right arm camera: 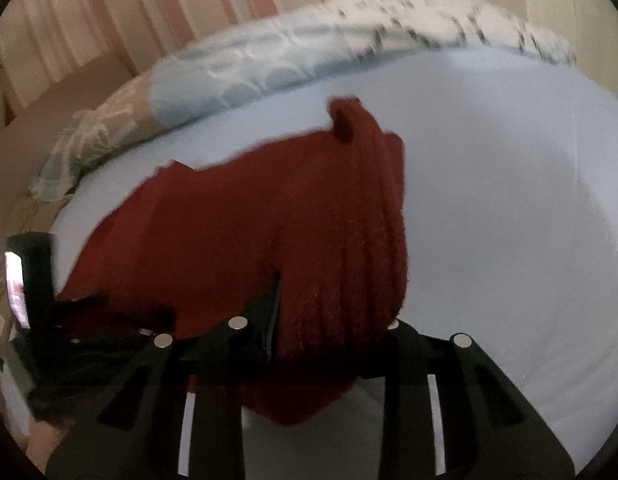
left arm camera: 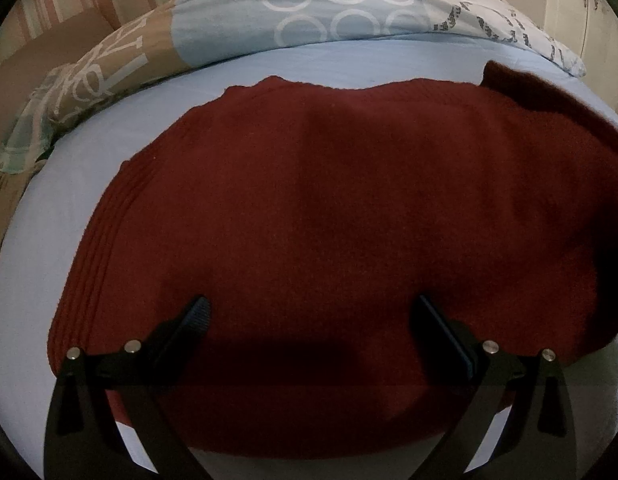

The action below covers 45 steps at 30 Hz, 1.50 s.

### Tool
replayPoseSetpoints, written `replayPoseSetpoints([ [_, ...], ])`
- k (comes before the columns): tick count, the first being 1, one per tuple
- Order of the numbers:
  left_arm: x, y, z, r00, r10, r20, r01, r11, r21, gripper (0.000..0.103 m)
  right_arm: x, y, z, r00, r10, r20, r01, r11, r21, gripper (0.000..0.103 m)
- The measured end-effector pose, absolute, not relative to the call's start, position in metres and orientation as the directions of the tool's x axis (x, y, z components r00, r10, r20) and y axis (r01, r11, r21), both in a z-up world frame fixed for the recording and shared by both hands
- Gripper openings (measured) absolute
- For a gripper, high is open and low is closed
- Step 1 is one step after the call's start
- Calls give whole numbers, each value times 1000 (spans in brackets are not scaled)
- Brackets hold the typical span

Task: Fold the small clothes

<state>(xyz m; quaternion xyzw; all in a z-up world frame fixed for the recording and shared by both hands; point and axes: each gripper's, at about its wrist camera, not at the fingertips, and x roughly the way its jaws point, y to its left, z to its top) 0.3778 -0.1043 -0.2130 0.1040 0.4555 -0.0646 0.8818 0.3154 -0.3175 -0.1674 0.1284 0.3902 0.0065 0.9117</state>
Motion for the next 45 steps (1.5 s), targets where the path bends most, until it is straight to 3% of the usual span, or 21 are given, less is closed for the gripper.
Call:
replayPoseSetpoints([
  [8, 373, -92, -206, 574, -93, -814, 244, 968, 62, 101, 328, -268, -138, 715, 124, -688, -25, 988, 153, 28],
  [14, 350, -26, -169, 614, -135, -778, 234, 972, 17, 101, 341, -234, -121, 729, 130, -672, -36, 988, 153, 27],
  [24, 339, 102, -136, 659, -51, -750, 104, 994, 24, 101, 356, -123, -106, 727, 202, -656, -183, 978, 98, 24],
  [29, 331, 152, -132, 667, 1, -745, 22, 1000, 21, 101, 366, -48, -132, 653, 220, -724, -284, 958, 35, 24],
  [32, 328, 169, -137, 649, 1, -761, -10, 1000, -8, 101, 375, -15, -170, 567, 185, -803, -319, 948, -7, 24],
  [35, 321, 177, -141, 640, -2, -769, -19, 1000, -18, 101, 373, 0, -186, 557, 137, -819, -336, 939, -71, 25],
  [37, 318, 174, -141, 640, -3, -769, -9, 1000, -11, 101, 375, -1, -180, 549, 145, -823, -337, 939, -60, 29],
  [38, 317, 172, -142, 637, -7, -771, 2, 1000, -8, 101, 376, -4, -176, 547, 157, -822, -341, 939, -47, 36],
  [41, 319, 165, -142, 635, -17, -772, 17, 1000, -9, 101, 367, -16, -155, 551, 210, -807, -367, 930, -8, 70],
  [45, 323, 156, -133, 641, -57, -765, 53, 998, -29, 101, 325, -53, -116, 621, 271, -735, -381, 924, 20, 96],
])
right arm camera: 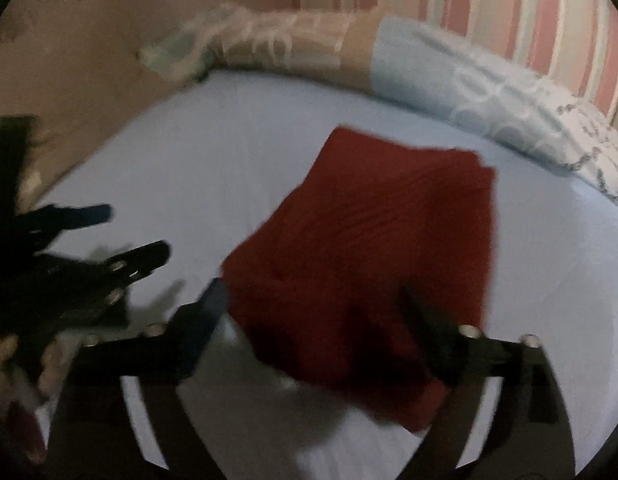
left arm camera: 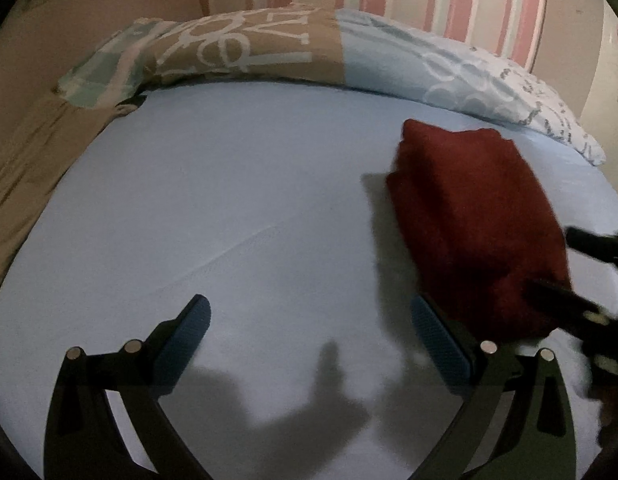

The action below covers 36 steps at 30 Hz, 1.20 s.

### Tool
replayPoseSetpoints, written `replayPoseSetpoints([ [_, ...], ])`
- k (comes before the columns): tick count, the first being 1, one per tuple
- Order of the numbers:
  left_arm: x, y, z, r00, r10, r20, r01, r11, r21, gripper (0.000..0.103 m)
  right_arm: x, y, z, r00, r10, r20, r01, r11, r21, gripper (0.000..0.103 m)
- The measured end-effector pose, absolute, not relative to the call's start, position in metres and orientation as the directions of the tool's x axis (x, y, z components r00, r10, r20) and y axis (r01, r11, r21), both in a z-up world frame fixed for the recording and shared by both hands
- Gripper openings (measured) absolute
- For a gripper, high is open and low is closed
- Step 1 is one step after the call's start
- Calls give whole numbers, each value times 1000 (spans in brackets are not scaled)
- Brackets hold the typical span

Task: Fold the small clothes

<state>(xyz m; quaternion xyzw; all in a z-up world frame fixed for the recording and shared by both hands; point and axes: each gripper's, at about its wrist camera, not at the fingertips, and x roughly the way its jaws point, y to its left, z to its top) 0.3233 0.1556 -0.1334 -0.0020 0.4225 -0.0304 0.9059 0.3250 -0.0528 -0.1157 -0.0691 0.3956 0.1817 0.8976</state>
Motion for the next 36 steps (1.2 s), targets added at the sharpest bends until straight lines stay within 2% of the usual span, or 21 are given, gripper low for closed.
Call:
replayPoseSetpoints([
  [4, 328, 139, -126, 642, -107, -759, 104, 993, -52, 101, 308, -110, -109, 678, 173, -714, -261, 965, -13, 98],
  [10, 349, 85, -134, 561, -226, -797, 216, 969, -122, 101, 304, -170, -127, 669, 162, -725, -78, 986, 148, 98],
  [14, 360, 66, -149, 529, -162, -833, 206, 977, -60, 101, 298, -178, -134, 659, 151, -736, -69, 988, 141, 98],
  [18, 364, 84, -177, 487, -98, -868, 144, 989, -31, 101, 295, -181, -141, 651, 151, -744, -67, 988, 142, 98],
  [21, 363, 105, -191, 459, -142, -877, 105, 989, -105, 102, 297, -183, -149, 641, 155, -752, -61, 987, 152, 98],
  [24, 360, 109, -190, 463, -155, -873, 105, 987, -120, 102, 298, -181, -156, 630, 159, -760, -60, 986, 157, 98],
  [29, 355, 95, -171, 491, -219, -843, 154, 974, -164, 101, 300, -181, -152, 644, 160, -748, -64, 986, 156, 98],
  [31, 362, 85, -177, 448, -271, -852, 179, 961, -212, 101, 303, -183, -150, 647, 154, -747, -57, 986, 154, 99],
  [36, 379, 63, -190, 410, -300, -861, 193, 951, -240, 101, 301, -186, -148, 654, 143, -743, -52, 988, 144, 99],
])
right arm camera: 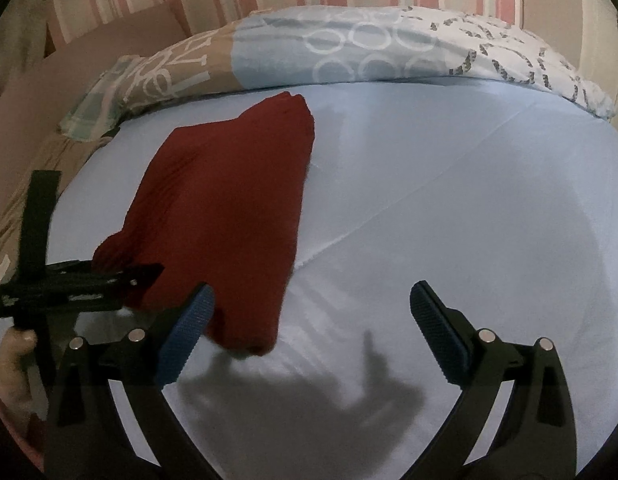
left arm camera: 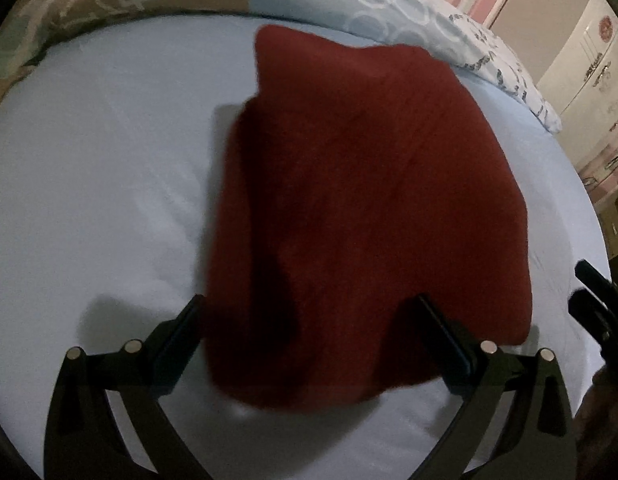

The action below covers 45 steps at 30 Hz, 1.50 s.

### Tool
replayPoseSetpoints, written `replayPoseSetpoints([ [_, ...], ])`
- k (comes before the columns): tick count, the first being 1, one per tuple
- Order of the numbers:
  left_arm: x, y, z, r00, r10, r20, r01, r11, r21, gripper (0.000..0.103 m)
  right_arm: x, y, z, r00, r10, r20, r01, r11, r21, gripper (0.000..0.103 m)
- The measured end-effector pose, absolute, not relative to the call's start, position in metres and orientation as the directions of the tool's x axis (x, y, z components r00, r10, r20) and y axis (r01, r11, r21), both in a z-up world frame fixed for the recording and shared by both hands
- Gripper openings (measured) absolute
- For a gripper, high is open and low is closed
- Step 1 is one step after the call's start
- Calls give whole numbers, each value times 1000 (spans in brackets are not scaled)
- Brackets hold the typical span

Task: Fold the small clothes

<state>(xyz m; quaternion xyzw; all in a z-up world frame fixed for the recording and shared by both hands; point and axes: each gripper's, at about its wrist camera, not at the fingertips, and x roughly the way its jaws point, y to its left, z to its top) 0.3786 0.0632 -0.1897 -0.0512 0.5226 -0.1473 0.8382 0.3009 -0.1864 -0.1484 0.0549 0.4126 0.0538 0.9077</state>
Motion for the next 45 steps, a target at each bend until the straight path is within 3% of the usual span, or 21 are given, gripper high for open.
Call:
replayPoseSetpoints([
  [4, 389, 57, -197, 389, -316, -866, 184, 947, -263, 102, 301, -194, -151, 650, 132, -749, -36, 989, 143, 99],
  [21, 393, 39, -213, 447, -303, -841, 332, 930, -158, 101, 310, -205, -170, 621, 120, -775, 4, 988, 156, 100],
  [24, 386, 39, -212, 467, -314, -826, 362, 921, -145, 93, 317, -206, -171, 623, 138, -770, 2, 984, 177, 100],
  [32, 381, 36, -211, 490, -294, -820, 369, 923, -110, 93, 385, -196, -153, 635, 294, -714, -63, 941, 331, 100],
  [37, 379, 39, -211, 497, -291, -818, 369, 923, -105, 93, 438, -176, -176, 521, 316, -793, -71, 942, 329, 100],
  [45, 380, 29, -210, 515, -260, -817, 366, 928, -64, 94, 447, -153, -188, 481, 316, -818, -103, 947, 305, 100],
])
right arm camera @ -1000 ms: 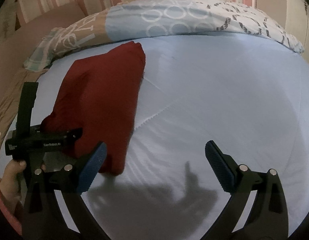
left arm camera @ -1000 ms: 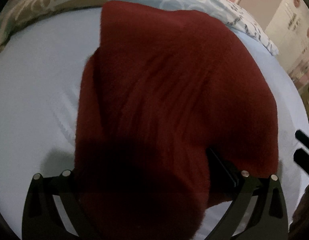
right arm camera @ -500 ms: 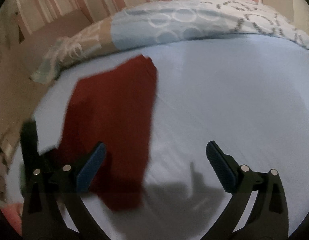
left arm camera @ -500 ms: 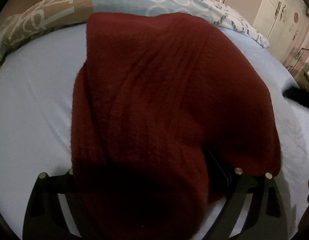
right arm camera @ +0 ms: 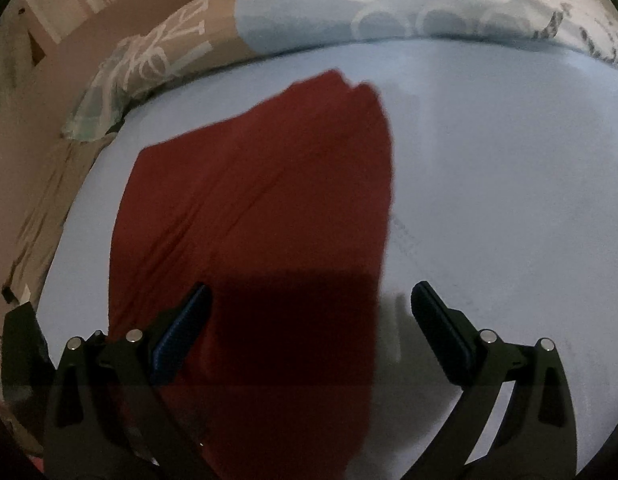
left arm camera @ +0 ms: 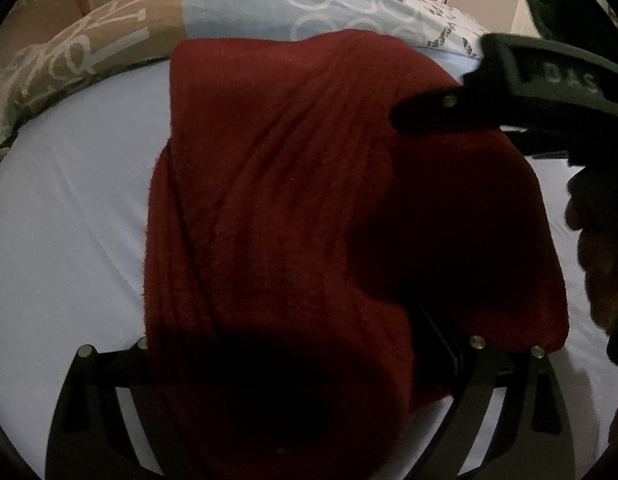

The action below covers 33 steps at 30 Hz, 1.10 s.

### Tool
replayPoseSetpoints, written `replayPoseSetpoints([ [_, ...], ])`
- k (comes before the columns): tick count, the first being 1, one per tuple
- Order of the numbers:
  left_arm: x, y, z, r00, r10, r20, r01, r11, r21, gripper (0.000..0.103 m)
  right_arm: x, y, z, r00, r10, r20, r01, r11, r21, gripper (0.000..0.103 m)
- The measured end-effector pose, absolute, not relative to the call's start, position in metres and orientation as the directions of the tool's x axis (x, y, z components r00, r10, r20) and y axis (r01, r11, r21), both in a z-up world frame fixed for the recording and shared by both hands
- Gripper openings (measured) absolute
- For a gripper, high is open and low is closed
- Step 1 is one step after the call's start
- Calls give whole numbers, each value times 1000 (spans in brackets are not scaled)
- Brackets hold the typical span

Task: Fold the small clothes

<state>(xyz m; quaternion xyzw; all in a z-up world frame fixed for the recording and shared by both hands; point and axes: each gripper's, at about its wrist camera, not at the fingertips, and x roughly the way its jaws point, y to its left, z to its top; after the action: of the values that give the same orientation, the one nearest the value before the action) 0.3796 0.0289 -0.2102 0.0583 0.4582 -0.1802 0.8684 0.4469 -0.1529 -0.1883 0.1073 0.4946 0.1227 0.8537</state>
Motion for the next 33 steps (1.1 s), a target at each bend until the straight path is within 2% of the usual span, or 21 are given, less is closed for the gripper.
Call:
replayPoseSetpoints([
  [6, 380, 28, -211, 514, -255, -819, 365, 929, -61, 94, 456, -151, -203, 455, 332, -827, -79, 939, 334, 99],
  [7, 380, 28, -211, 515, -254, -819, 365, 929, -59, 94, 454, -148, -199, 472, 316, -823, -107, 947, 303, 95],
  [8, 380, 28, -211, 517, -249, -819, 364, 930, -53, 94, 453, -143, -196, 475, 314, -822, -137, 949, 284, 82],
  [11, 377, 23, -208, 526, -237, -817, 368, 929, -33, 91, 449, -132, -189, 487, 261, -834, -167, 964, 205, 70],
  [18, 371, 15, -199, 540, -199, -817, 376, 926, 23, 65, 442, -121, -182, 521, 194, -831, -201, 974, 101, 53],
  [24, 359, 16, -188, 528, -184, -829, 365, 931, 25, 45, 426, -120, -169, 540, 197, -818, -233, 969, 79, 47],
  [33, 278, 7, -163, 484, -202, -851, 377, 926, -6, 42, 329, -139, -145, 549, 272, -790, -276, 952, 136, 47],
])
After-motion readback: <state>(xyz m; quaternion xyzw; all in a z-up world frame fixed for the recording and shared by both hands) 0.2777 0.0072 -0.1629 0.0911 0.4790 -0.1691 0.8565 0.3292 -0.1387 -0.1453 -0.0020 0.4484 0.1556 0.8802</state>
